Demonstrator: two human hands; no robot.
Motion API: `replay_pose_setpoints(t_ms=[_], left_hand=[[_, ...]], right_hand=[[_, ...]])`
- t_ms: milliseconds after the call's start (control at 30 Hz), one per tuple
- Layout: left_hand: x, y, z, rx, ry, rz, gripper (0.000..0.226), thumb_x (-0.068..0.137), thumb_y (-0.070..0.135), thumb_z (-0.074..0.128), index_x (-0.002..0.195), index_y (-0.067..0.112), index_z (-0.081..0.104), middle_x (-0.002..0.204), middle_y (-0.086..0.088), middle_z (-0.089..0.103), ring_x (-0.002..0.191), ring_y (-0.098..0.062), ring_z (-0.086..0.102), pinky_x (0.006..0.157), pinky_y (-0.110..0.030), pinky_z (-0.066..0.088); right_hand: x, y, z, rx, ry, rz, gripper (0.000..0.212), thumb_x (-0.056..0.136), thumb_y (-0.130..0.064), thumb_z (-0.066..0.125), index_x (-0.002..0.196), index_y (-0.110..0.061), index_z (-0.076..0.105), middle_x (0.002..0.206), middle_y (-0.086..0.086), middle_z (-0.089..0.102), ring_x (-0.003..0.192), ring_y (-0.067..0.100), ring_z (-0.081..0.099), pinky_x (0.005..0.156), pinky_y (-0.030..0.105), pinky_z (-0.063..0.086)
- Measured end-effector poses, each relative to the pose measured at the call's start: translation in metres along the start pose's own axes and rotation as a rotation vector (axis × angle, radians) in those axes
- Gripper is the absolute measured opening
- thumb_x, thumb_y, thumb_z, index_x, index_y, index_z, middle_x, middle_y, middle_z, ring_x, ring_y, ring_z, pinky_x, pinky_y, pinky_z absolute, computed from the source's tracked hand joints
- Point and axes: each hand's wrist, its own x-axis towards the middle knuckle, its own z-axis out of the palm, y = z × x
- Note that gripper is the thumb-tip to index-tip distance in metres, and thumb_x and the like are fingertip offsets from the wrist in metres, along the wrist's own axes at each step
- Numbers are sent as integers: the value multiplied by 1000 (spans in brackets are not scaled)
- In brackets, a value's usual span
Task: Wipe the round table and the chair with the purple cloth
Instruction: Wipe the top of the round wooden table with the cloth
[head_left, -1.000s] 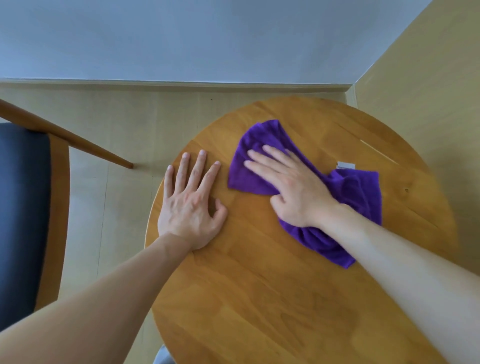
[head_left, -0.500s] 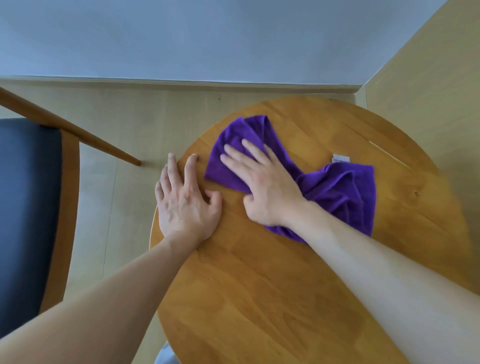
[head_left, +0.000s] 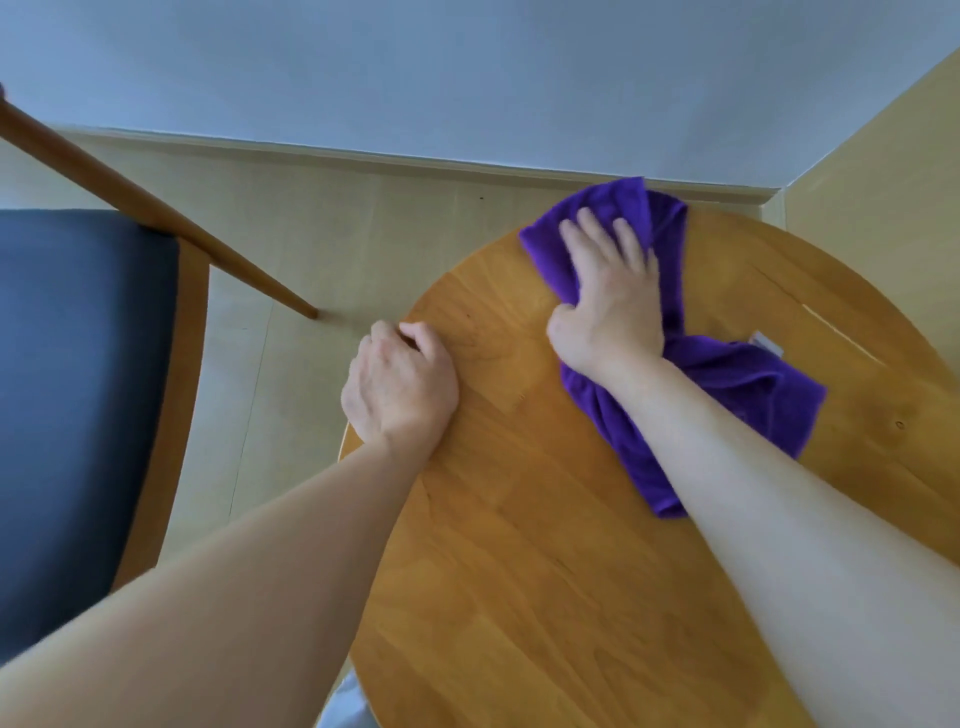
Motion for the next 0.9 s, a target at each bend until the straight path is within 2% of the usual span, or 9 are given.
replay_pose_setpoints(t_ms=[133,267,367,400,467,567,633,733,900], left_hand=[[15,-2,-5,67,-23,121,51,104,37,22,87,11,62,95,-13,69,92,-36,63,81,-40,41],[17,-8,-6,107,-48,252,48,106,33,22,84,11,58,82,-9,65,81,-33,64,72,-37,41],[14,-10,-5,81,-29,387,33,104,34,27,94,14,52,83,1,58,84,-23,60,72,-34,38],[13,-11,-5,70,-24,467,28,102,32,31,106,14,52,95,1,60,94,-21,59,77,-32,39],[14,-13,-4,77,-72,596,41,99,29,36,137,14,44,130,-2,57,122,-20,51,99,-33,39],[17,-13,-7,141,-150,694,63,99,28,34,158,13,21,161,-4,33,150,-18,28,124,-37,20],[16,-13,-7,167,-159,693,65,98,30,33,160,16,17,159,-5,36,146,-19,33,123,-37,22],[13,-12,-7,134,-132,638,60,98,31,35,156,20,23,135,-6,54,124,-23,52,107,-39,37],[13,-11,-8,76,-129,582,50,94,31,41,143,18,38,122,-5,60,114,-25,58,97,-41,45]], right_hand=[[-41,-12,13,-93,-151,-408,88,72,-18,47,159,-22,34,169,-7,23,157,24,12,126,53,14],[-82,21,8,-97,-258,-598,90,69,-17,41,158,-21,36,169,-9,23,158,19,11,127,47,13],[-72,47,-5,-75,-181,-501,89,67,-18,39,155,-20,42,166,-6,30,155,22,21,124,52,21],[-62,49,-8,-48,-137,-413,87,68,-16,42,155,-20,43,166,-5,31,155,23,23,123,54,22],[-41,41,-9,5,-48,-211,84,73,-11,49,156,-20,40,167,-4,29,156,22,19,125,53,18],[-19,12,1,-14,-3,-35,85,79,-11,56,160,-21,31,170,-6,19,158,22,8,127,51,9],[-13,-9,8,-44,-12,0,87,80,-15,56,161,-23,25,171,-8,13,158,22,3,127,52,7],[-20,-37,17,-74,-28,-21,88,81,-21,56,162,-25,22,171,-9,10,158,23,1,127,53,7],[-63,-35,25,-51,-173,-341,89,74,-20,46,161,-24,28,170,-10,15,158,19,3,127,51,8]])
